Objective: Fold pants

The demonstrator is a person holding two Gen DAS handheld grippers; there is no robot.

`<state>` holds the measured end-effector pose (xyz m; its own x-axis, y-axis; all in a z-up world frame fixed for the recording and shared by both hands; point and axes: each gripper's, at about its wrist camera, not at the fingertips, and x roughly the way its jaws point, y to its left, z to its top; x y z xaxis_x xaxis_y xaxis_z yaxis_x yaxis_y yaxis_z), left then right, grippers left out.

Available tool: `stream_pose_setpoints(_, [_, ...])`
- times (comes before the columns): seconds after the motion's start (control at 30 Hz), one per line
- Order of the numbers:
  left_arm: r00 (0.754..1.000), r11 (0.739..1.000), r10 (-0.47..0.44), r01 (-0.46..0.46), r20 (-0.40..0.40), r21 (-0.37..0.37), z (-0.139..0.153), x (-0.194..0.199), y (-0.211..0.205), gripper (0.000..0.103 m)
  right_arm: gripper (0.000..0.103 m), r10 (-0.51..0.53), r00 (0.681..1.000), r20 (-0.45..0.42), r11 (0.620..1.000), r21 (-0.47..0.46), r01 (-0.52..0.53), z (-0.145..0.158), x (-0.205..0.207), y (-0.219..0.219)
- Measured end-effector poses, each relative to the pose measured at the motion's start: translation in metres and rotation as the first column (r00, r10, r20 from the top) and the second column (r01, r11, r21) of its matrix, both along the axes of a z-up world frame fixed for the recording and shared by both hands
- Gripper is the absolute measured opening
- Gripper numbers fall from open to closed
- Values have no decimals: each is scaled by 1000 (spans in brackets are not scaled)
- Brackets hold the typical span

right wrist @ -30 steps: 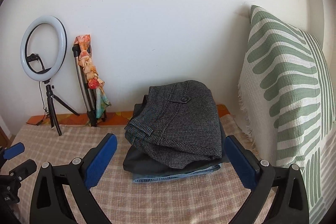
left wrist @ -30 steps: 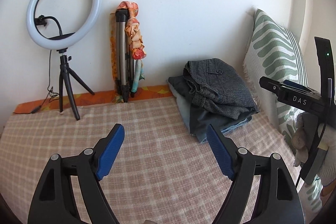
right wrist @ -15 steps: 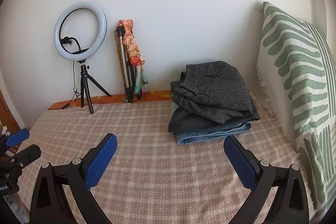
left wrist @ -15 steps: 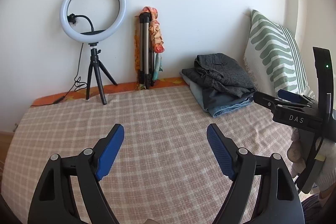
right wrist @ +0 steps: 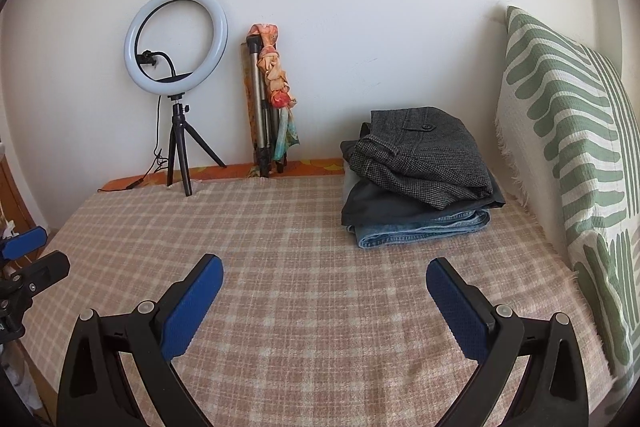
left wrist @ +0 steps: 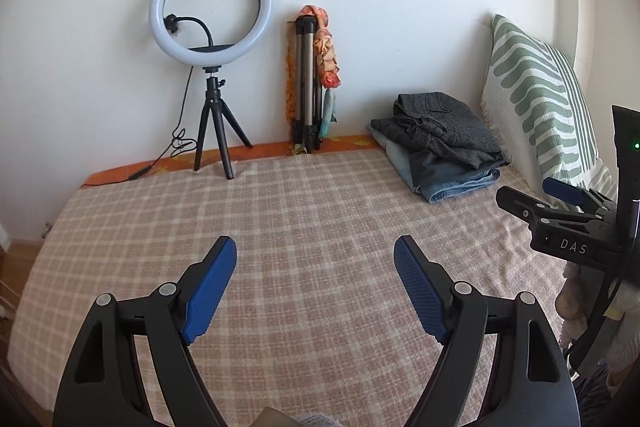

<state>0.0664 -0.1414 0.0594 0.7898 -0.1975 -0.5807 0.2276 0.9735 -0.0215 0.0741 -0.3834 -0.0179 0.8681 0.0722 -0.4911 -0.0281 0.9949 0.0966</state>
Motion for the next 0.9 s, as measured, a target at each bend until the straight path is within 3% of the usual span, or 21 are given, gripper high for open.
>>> stream_pose_setpoints(0.13, [1000, 1000, 22, -22, 8, 15, -5, -4, 3, 81, 103, 7, 1000, 24, 1000, -19, -6, -4, -4, 7])
stream_pose_setpoints(0.27, [999, 999, 32, -33, 29, 18, -12, -8, 8, 99, 103, 15, 1000, 13, 1000, -14, -14, -13, -5, 11])
stream_pose_setpoints(0.47, [998, 999, 52, -52, 34, 12, -18, -8, 17, 99, 103, 17, 1000, -10, 998, -53, -18, -23, -5, 15])
stream_pose_setpoints(0.9, [998, 998, 67, -67, 11, 9, -20, -9, 19, 99, 103, 4, 1000, -15, 999, -39, -5, -25, -4, 13])
